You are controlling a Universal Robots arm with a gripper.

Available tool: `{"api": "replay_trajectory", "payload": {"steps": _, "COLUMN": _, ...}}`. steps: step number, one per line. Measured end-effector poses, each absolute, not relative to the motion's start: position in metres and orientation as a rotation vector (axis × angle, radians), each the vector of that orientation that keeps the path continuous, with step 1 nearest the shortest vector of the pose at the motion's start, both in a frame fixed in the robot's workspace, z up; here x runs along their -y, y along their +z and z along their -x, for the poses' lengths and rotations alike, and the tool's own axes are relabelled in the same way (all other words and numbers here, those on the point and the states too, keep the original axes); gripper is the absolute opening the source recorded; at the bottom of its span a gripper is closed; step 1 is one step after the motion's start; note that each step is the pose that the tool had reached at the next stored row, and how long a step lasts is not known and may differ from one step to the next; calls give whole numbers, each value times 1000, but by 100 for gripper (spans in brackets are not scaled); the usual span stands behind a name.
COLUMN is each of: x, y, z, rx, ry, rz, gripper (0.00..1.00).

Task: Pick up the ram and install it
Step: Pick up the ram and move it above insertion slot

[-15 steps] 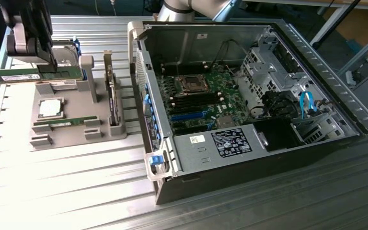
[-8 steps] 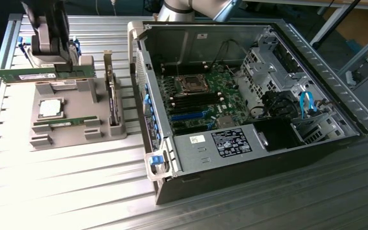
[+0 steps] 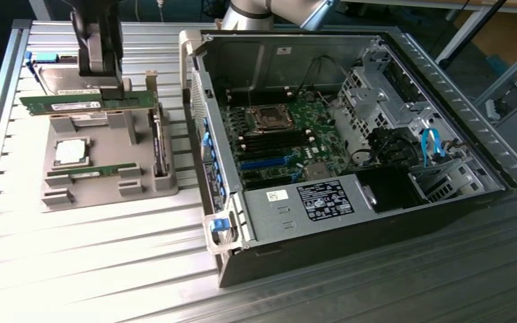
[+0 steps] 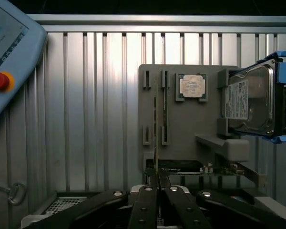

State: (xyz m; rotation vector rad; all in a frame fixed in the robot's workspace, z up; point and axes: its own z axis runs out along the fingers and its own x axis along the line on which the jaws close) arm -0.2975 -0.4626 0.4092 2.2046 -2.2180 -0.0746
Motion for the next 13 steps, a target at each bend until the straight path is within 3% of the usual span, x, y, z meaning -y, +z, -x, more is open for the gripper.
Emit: {"api": "replay_trajectory", "payload": {"steps": 13, "x": 463, "y": 409, "z": 267, "rx": 2218, "ry": -75, "rz": -2205, "gripper": 12}}
